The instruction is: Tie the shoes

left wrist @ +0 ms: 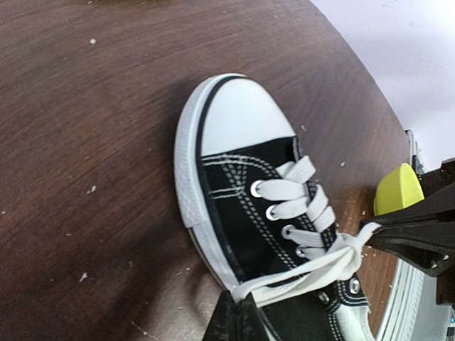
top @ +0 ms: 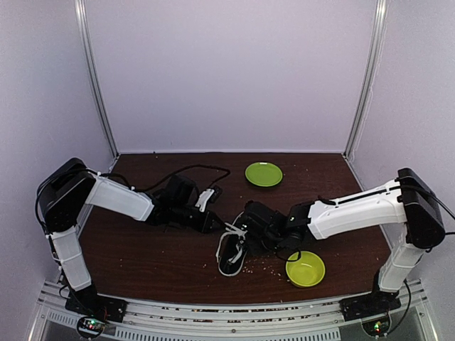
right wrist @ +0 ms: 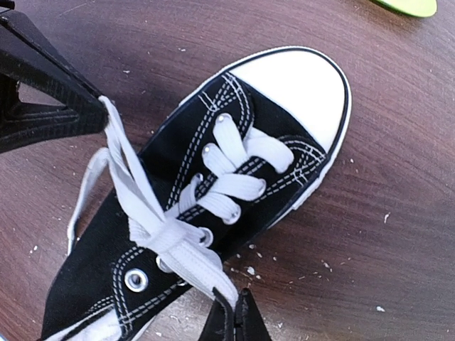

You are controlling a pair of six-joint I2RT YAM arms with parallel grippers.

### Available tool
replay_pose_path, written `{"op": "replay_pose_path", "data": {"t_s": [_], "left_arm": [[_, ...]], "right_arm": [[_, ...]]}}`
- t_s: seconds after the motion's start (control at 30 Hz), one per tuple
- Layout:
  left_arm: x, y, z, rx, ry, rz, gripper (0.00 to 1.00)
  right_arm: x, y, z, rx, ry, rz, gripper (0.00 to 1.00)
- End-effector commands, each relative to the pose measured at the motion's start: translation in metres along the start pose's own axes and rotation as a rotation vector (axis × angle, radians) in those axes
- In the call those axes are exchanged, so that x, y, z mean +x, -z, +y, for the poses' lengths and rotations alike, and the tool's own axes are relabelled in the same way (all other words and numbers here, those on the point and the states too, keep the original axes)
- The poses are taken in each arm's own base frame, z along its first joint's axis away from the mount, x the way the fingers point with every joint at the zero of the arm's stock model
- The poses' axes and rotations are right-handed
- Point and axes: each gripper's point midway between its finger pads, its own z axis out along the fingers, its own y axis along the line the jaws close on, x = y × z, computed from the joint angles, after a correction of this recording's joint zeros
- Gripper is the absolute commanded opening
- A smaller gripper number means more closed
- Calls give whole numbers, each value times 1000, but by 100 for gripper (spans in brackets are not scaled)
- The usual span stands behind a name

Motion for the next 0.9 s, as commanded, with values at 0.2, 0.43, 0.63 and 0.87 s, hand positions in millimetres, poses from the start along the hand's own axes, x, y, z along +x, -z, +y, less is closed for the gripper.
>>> {"op": "replay_pose_path", "data": {"t_s": [0.2,0.43,0.63,0.87], "left_arm": [[-2,10,33,-118,73,-31,0],[2,11,44,-149,103,-27,0],[2,12,49,-172,109,-31,0],[4,14,55,-200,115,-30,0]], "right_arm": [[10,6,-16,-1,-56,4,0],[21,7,-25,15,-63,21,0],[29,10,-33,24,-67,31,0],[33,10,-37,30,-70,36,0]]}}
